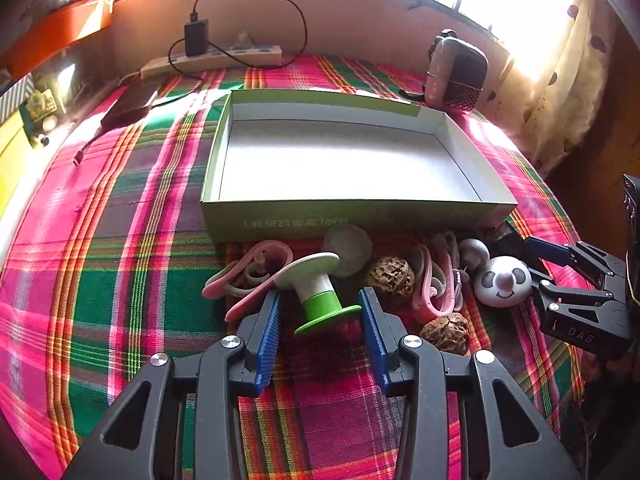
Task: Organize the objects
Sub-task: 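Move the right gripper to the black case while the left gripper reaches the green spool, then close the right gripper on the black case while the left gripper closes on the spool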
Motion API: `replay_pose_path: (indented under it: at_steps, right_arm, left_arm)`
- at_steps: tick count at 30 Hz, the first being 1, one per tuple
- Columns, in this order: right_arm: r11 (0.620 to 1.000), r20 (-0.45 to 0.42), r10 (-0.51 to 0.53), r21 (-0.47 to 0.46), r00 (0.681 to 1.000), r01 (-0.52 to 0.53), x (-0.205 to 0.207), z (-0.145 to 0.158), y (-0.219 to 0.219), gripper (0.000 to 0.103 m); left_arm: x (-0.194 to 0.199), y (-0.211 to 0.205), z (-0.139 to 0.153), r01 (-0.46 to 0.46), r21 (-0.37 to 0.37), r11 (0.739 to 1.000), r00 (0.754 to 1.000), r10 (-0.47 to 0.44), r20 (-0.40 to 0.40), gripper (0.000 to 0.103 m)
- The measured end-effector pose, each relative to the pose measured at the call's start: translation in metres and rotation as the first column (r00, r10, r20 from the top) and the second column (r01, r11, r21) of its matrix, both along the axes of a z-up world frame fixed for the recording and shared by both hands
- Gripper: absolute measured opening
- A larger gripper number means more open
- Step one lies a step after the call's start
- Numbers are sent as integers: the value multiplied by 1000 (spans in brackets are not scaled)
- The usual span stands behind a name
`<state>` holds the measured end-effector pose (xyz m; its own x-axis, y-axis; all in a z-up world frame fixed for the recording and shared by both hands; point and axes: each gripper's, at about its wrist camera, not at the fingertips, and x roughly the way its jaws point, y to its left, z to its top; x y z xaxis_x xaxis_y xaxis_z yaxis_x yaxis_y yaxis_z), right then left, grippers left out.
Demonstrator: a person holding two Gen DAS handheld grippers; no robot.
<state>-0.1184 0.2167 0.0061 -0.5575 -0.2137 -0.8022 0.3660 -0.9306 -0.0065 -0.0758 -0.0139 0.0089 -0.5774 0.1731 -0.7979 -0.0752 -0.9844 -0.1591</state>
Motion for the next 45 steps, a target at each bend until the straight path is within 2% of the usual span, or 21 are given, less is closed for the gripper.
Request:
replay_pose_path:
  at_steps: [8,14,20,45]
  right_arm:
    - [1000,-7,-12,-2,1000,12,1,1,1,48]
    - [1000,-11,-18,-5,1000,18,2,2,3,35]
    - [1000,-12,-15,-5,1000,15,4,3,2,25]
    - [999,-16,-37,-27,999,37,10,9,3,24]
  left_arm:
    - [-1,1,0,-18,-2,1000,1000,18,11,36]
    - [1,2,0,-26,-28,999,1000,27,7,30]
    - [1,1,0,-25,-33,999,1000,25,4,29]
    - [10,1,6,-26,-50,998,1000,25,-7,29]
